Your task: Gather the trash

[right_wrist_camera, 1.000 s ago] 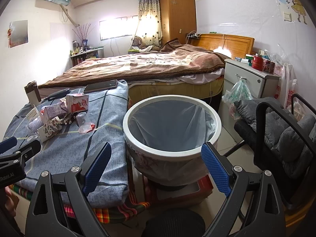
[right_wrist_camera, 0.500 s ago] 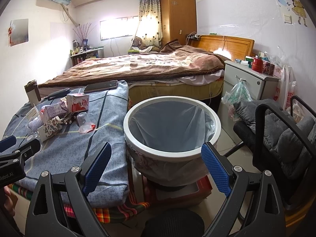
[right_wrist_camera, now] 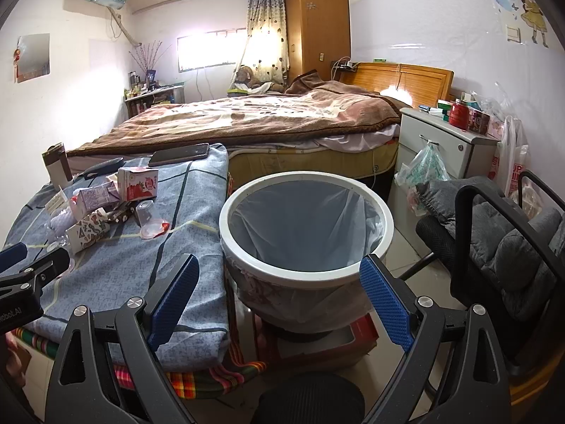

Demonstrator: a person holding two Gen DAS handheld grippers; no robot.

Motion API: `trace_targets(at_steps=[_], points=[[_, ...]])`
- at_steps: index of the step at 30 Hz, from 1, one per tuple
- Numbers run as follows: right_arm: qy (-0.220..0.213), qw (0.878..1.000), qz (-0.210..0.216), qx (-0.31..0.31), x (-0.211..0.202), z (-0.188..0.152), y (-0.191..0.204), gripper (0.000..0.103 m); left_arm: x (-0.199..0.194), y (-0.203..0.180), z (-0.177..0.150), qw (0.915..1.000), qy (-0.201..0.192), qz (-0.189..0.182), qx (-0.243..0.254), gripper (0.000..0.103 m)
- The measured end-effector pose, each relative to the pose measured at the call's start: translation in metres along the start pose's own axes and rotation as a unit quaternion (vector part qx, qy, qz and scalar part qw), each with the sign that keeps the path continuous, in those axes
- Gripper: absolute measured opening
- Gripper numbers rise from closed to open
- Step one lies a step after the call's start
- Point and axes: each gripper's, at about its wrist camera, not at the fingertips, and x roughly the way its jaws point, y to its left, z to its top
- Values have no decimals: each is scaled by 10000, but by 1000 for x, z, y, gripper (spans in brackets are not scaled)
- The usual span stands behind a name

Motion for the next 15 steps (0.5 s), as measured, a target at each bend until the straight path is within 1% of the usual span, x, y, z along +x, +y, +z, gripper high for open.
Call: trace_targets(at_steps=[15], points=[[-13,10000,-29,-11,0,0,1,93,0,1,0,10000,-2,-4,-1,102]])
